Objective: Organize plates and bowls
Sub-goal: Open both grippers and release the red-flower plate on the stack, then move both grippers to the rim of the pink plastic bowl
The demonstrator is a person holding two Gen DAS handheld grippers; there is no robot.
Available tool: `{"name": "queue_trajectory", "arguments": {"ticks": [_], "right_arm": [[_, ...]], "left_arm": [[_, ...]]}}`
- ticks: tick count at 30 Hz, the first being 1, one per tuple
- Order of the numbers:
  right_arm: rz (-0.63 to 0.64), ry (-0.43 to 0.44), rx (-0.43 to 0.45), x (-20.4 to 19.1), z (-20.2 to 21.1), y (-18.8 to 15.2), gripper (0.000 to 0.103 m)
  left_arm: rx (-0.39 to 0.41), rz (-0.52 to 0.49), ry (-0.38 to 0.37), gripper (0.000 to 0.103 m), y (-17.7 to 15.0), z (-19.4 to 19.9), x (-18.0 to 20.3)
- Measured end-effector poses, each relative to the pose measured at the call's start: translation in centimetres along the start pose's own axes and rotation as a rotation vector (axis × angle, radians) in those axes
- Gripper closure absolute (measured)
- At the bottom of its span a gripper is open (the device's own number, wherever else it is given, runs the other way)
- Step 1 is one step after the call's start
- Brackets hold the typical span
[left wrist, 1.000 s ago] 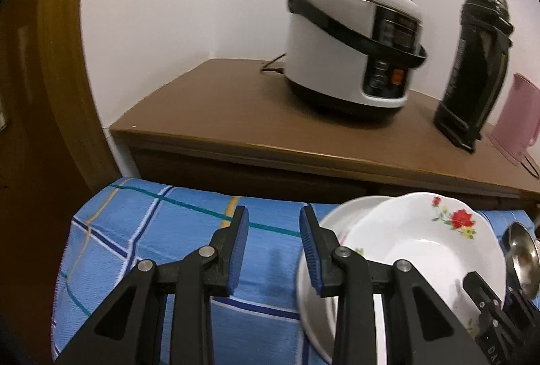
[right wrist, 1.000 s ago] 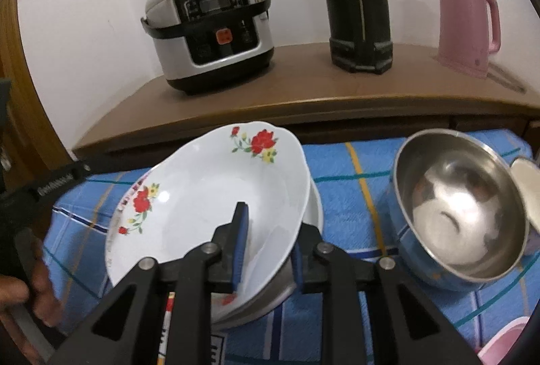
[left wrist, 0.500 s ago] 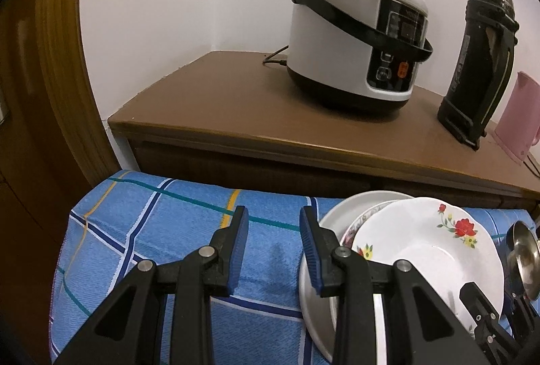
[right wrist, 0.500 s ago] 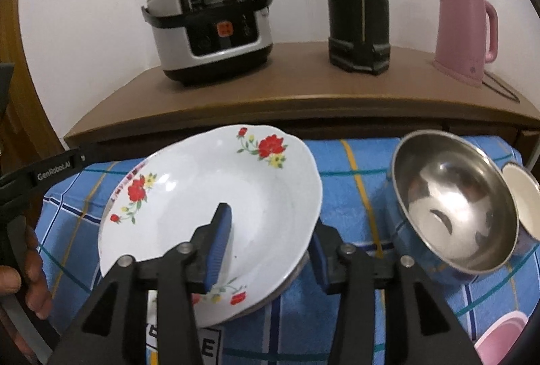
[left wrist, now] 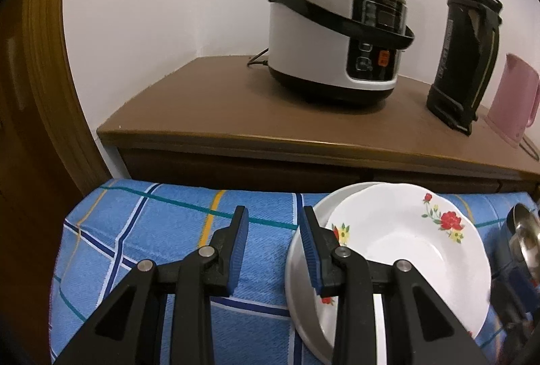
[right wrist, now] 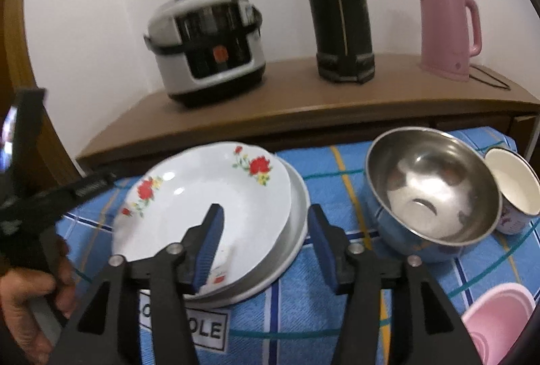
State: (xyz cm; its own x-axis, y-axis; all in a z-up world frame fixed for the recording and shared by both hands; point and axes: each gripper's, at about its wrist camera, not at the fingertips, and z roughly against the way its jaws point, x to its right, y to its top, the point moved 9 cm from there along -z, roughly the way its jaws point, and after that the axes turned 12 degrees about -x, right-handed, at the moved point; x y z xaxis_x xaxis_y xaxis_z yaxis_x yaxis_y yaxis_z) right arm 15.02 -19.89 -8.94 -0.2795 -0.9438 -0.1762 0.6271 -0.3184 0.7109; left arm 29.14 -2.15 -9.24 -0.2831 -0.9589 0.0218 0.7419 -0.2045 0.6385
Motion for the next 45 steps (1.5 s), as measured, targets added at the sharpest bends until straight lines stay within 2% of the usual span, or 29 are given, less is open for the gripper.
{"name": "queue_trajectory", "arguments": {"ticks": [6, 12, 14, 18, 21, 23, 32, 45], "right_arm": [[0.029, -0.002, 0.075, -1.0, 2.4, -0.1, 0.037], [0.021, 0.026, 0.075, -0.7, 3.7, -0.8, 0.032], [0.023, 0.037, 0.073, -0.6, 4.1, -1.0, 0.028], [0.032, 0.055, 0.072, -0.5, 5.3, -1.6, 0.028], [0.035, 0.073, 0.059, -0.4, 6.0, -2.1, 0.024], [0.038, 0.082, 0.056, -0.3, 6.5, -2.5, 0.024], [0.037, 0.116, 0.055, 0.8, 8.7, -3.7, 0.024], [-0.019, 0.099, 0.081, 6.2, 12.1, -4.4, 0.024]], "left_arm": [[0.049, -0.023, 0.012, 0.068, -0.7, 1.1, 0.7], [0.036, -0.029, 0.04, 0.068, -2.6, 2.0, 1.4], [0.03, -0.026, 0.031, 0.068, -3.3, 2.5, 1.6], [0.028, -0.026, 0.017, 0.067, -4.3, 3.8, 2.2], [0.02, -0.014, -0.003, 0.062, -5.3, 4.7, 2.8], [0.018, -0.01, -0.016, 0.059, -5.9, 5.3, 3.3], [0.02, -0.047, -0.033, 0.058, -8.0, 7.9, 6.3], [0.01, -0.057, -0.079, 0.057, -9.7, 10.0, 9.5]]}}
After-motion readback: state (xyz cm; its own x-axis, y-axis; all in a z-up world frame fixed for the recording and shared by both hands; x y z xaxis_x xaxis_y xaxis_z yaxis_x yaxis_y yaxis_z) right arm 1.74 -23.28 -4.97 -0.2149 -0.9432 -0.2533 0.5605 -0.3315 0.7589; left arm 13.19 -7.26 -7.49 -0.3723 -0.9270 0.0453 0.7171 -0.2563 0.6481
